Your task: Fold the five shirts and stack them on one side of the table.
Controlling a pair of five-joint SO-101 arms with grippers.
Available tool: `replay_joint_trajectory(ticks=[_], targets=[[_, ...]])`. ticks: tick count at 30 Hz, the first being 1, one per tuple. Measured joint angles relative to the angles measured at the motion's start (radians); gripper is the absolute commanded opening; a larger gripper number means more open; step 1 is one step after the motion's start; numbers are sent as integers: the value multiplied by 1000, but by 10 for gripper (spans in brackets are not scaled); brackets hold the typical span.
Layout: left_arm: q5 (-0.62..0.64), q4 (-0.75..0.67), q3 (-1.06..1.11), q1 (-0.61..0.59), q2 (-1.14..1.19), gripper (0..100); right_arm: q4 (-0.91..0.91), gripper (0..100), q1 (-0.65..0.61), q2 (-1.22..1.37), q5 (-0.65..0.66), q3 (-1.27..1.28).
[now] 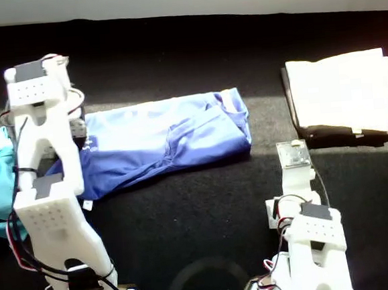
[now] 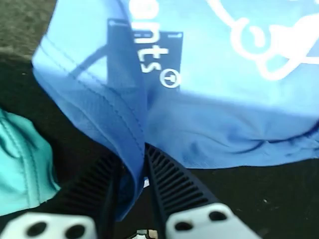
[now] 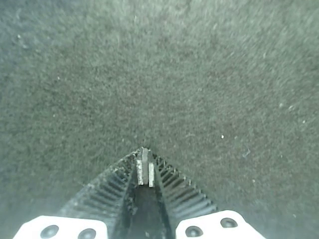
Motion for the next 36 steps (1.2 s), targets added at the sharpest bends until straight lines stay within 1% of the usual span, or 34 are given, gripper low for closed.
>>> replay_joint_trajectory(ticks=[3,8,10,13,20,25,32,36], targets=[[0,0,28,166,-74,9,-23,7,8,-14,0,25],[-17,-18,29,420,-86,9,-48,7,26,-17,0,41],[-52,-54,28,494,-86,9,-51,7,26,-17,0,41],[-69,-104,-25,569,-86,8,-51,7,26,-17,0,41],[-72,-147,-164,700,-86,8,-51,7,26,-17,0,44],[-75,-236,-172,707,-78,8,-52,7,26,-17,0,46],[-75,-385,-230,715,32,8,-52,7,26,-17,0,46],[-75,-405,-316,750,107,8,-52,7,26,-17,0,46]])
